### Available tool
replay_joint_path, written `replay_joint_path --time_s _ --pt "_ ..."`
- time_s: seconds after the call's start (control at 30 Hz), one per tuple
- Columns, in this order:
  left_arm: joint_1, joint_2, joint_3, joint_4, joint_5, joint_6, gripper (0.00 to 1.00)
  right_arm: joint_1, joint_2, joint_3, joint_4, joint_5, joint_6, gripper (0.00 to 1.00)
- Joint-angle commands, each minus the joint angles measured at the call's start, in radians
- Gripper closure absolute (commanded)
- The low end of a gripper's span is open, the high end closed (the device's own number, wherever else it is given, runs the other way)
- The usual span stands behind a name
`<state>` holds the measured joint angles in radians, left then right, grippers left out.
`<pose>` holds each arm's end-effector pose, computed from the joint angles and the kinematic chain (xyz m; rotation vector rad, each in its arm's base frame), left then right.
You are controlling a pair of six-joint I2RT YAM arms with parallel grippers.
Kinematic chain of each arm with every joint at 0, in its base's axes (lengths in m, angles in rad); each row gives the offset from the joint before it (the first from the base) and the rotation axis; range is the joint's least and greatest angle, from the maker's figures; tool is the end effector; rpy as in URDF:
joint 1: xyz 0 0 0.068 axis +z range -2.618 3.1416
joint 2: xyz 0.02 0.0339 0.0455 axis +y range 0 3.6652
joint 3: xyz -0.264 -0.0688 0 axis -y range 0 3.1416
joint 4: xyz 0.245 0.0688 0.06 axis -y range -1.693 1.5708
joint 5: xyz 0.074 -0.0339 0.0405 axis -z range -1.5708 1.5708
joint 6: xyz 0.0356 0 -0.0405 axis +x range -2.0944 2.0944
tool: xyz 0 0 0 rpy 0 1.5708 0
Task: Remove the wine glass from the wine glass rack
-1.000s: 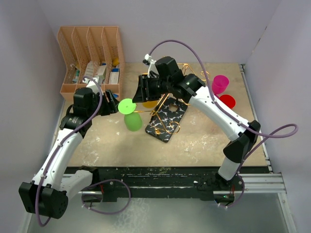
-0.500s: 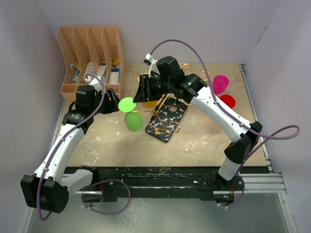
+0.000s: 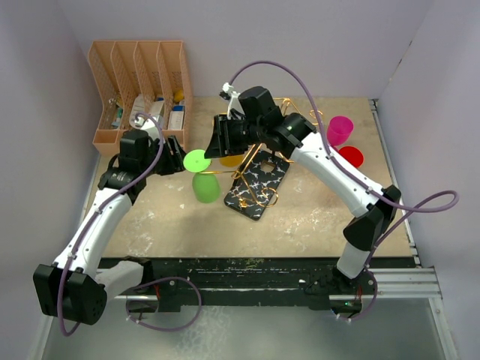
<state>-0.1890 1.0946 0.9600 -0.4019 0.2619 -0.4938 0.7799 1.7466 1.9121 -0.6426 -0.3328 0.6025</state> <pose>0.2369 -0.0547 0.3193 -0.1677 2.1558 -0.6782 0.2716 0.2850 0.4235 -0.4248 2.2016 1.1543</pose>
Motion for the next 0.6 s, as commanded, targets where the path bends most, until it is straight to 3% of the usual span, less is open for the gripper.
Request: replay_joint_path --time_s 0.0,0.43,0.57 --pt "-0.010 0.003 0.047 0.048 0.019 0.013 0.41 0.002 0.011 0.050 0.000 0.010 -0.006 0.57" --pt "-0.018 0.017 0.045 0.055 0.020 0.014 0.41 0.003 0.028 0.040 0.033 -0.037 -0.026 0.59" --pt "-0.021 0.021 0.046 0.058 0.021 0.013 0.41 0.003 0.016 0.018 0.073 -0.063 -0.027 0.65"
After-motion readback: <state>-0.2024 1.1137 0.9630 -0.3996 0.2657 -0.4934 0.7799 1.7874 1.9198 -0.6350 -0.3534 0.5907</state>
